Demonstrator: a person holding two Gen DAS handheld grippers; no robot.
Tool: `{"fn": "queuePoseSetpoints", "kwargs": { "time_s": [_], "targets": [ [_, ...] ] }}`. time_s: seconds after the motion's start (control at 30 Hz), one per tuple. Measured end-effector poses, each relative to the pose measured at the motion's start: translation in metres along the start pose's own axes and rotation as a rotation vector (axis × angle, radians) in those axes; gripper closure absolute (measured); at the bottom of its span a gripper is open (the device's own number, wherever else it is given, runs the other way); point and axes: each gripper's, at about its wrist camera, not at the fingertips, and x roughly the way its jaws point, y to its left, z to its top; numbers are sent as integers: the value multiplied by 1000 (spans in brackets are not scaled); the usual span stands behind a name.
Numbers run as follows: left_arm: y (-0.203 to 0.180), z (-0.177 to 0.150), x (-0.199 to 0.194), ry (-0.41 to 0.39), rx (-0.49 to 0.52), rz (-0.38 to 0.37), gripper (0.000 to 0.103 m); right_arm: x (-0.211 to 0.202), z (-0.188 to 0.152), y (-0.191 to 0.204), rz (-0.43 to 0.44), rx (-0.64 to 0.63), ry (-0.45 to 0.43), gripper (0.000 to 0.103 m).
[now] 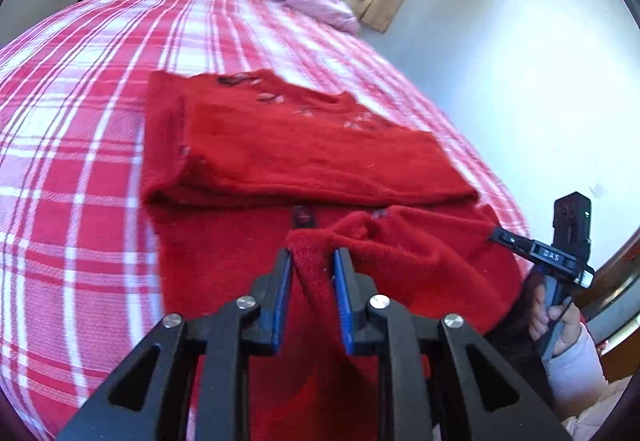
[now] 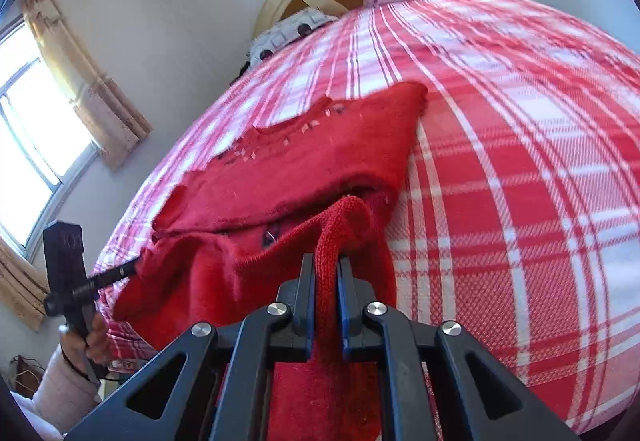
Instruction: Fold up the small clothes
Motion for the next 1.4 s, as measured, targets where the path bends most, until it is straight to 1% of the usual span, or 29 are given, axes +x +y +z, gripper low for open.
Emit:
{"fn": "queuePoseSetpoints", "kwargs": {
  "time_s": [0.03,0.1,0.13,0.17,0.2,0.23,0.33,0.4,0.43,0.53,0.67,0.73,0.8,0.83,0.87,0.9,0.97,1.03,1.07,1.13,1.23,1.27,1.3,1.33,1.37,1.4],
  "targets": [
    [-3,-1,-2,-1,14,-7,76,2,-2,-1,2,4,4,94],
    [-7,-2,-10,-19,47,-21,57,2,-4,-3,4,3,4,94],
    [-10,-2,-17,-42,64,-7,35,1,-4,-3,3,2,4,94],
    [-9,0,-21,-65,70,7,17,1,-3,-4,-1,2,4,94],
    [-9,1,-29,-97,64,13,12,2,-3,-5,-5,3,5,94],
    [-5,2,-33,-109,54,-3,9,2,-3,-6,-8,6,7,94],
    [-8,4,-40,-87,46,-79,9,4,-5,-7,-5,12,12,94],
    [-19,1,-40,-64,87,-98,8,4,-5,-5,-8,4,11,94],
    [-25,0,-36,-44,112,-91,5,4,-5,-5,-9,2,11,94],
    [-43,-9,-18,23,181,-24,5,5,-6,-3,-14,-8,15,94],
    [-58,-12,8,94,201,23,5,7,-8,-2,-29,-15,22,94],
    [-66,-13,19,116,225,59,5,7,-8,-2,-34,-16,25,94],
    [-72,-16,26,129,252,93,10,8,-8,-2,-36,-10,30,94],
    [-73,-17,30,135,264,114,22,8,-8,-2,-39,-8,34,94],
    [-72,-17,32,143,261,118,34,8,-7,-2,-40,-8,35,94],
    [-67,-15,32,151,235,108,37,7,-6,-2,-37,-4,33,94],
    [-57,-13,25,136,177,72,47,5,-4,-3,-14,10,31,94],
    [-45,-7,13,102,106,14,48,7,-1,-4,-3,15,40,91],
    [-41,-5,8,86,84,1,48,9,0,-4,-5,12,44,90],
    [-32,1,-4,44,44,2,48,12,-1,-2,-14,1,57,90],
    [-7,11,-32,-34,-46,-33,48,14,-3,-3,-27,-3,59,90],
    [0,13,-37,-45,-66,-26,45,14,-4,-3,-26,-3,59,90],
    [4,15,-40,-53,-79,-10,42,14,-4,-4,-22,-1,57,90],
    [7,16,-40,-49,-85,8,37,14,-4,-4,-18,1,56,90],
    [8,16,-38,-35,-84,16,34,14,-3,-4,-16,2,57,90],
    [7,16,-34,-16,-79,15,34,14,-3,-3,-16,3,57,90]
  ]
}}
